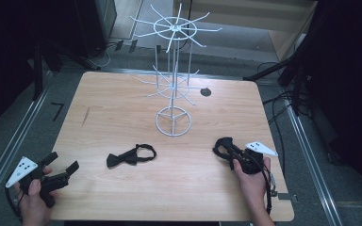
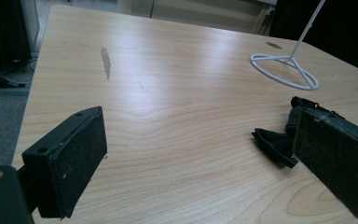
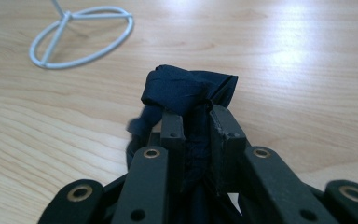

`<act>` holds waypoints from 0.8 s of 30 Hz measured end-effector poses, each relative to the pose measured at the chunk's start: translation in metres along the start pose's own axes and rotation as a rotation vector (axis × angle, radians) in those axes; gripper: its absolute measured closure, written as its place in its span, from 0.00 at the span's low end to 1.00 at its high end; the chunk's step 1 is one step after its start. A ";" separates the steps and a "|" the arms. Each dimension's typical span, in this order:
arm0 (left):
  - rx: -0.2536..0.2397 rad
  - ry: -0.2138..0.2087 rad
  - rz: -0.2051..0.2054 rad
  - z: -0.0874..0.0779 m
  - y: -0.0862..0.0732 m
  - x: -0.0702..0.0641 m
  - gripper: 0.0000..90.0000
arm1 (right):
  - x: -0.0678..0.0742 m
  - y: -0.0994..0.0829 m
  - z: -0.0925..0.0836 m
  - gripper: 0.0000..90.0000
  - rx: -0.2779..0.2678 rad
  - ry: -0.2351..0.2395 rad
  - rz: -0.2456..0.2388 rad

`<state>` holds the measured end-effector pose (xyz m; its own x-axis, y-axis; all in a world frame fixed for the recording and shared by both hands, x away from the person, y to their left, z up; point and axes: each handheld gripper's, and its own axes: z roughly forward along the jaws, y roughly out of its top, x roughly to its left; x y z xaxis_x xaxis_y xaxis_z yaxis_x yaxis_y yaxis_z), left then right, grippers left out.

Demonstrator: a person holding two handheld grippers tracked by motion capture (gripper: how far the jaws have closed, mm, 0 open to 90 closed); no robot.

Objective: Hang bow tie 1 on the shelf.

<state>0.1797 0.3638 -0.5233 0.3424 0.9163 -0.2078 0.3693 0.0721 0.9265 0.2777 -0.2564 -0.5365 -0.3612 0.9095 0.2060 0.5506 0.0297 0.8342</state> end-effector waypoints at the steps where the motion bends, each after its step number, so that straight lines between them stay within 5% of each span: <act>1: -0.001 0.000 -0.001 0.000 0.000 0.000 0.04 | 0.001 0.002 -0.001 0.87 -0.009 0.007 0.000; 11: -0.008 -0.003 -0.010 -0.001 0.000 0.001 0.04 | 0.020 0.024 -0.012 0.87 -0.099 0.030 -0.028; 24: -0.009 0.003 -0.007 -0.001 0.000 0.000 0.04 | 0.040 0.046 -0.018 0.87 -0.146 0.066 -0.075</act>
<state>0.1786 0.3643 -0.5234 0.3373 0.9170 -0.2128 0.3636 0.0816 0.9280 0.2751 -0.2259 -0.4803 -0.4486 0.8775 0.1695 0.4071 0.0318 0.9128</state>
